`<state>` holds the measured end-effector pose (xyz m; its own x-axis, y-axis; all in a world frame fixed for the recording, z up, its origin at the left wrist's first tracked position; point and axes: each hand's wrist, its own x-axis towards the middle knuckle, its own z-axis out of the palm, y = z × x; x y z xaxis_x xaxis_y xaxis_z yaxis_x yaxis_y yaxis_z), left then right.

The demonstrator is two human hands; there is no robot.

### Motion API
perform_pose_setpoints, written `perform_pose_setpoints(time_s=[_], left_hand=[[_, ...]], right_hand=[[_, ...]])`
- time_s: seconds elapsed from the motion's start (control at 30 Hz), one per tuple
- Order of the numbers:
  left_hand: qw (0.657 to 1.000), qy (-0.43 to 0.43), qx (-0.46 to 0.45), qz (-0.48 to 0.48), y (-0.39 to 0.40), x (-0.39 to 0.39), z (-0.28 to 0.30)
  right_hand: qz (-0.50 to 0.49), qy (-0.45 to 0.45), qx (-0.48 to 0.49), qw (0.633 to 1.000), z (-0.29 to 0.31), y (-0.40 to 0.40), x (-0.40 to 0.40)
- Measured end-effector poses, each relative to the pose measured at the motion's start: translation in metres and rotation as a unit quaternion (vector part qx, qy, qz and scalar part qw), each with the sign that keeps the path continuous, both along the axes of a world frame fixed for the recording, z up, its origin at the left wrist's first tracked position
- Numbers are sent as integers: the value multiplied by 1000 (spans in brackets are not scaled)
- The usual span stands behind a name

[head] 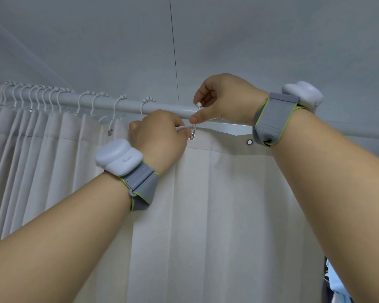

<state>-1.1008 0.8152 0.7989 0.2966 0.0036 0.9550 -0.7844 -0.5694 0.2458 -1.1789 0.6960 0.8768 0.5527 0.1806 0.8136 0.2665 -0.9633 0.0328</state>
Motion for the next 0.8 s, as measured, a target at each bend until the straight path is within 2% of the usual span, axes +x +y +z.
perform_pose_setpoints(time_s=[0.2,0.43,0.63,0.8], left_hand=[[999,28,-13,-25,-8,-2,6],[999,29,10,25,-2,3,3],[993,-112,-17,39,1,9,-23],[966,-237,-104,30,-6,4,-46]], right_hand=[[-16,-19,-24,999,0,-3,0],[-13,-7,-26,1000,3,-3,1],[7,3,1,1000,1,-5,10],[-3,-4,-13,1000,-3,-3,12]])
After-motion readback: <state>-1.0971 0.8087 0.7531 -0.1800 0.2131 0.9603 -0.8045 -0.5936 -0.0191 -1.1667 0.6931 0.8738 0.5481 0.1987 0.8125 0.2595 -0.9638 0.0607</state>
